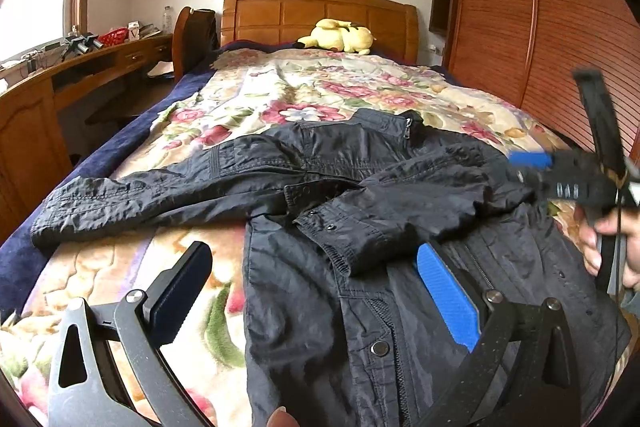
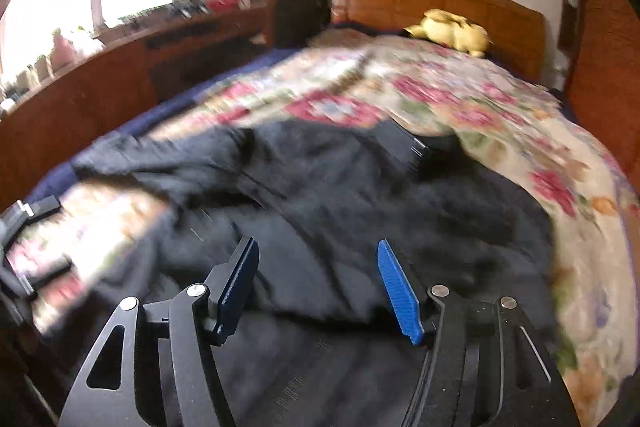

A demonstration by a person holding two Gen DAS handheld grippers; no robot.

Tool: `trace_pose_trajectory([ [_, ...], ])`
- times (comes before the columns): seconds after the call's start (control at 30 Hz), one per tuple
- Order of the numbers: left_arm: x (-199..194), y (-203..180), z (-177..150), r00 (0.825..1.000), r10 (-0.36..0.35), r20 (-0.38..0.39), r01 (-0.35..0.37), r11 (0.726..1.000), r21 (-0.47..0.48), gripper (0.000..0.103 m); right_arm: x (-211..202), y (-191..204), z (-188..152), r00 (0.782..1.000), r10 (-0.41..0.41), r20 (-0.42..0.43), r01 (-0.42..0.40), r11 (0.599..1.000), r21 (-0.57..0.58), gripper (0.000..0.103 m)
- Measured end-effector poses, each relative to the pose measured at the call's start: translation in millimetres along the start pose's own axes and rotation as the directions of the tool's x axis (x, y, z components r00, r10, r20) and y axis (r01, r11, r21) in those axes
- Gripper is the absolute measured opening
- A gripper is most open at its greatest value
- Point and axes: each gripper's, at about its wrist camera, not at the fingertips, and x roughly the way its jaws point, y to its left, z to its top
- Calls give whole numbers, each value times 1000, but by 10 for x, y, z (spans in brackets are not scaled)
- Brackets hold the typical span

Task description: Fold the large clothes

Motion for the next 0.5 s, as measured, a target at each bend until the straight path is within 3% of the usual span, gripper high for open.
trace_pose_trajectory([
  [0.13,21,-43,4,1000,-5,3,5,1000,8,103,48,-436,-369,993,-92,-67,94,995,32,64],
  [0.27,55,-86,-12,1000,-22,-3,22,1000,21,103,89,-830,-664,971,-200,-132,207,978,42,64],
  [0.5,187,-100,-96,999,-13,-44,15,999,44,101,170,-1133,-990,965,-205,-162,225,967,117,64],
])
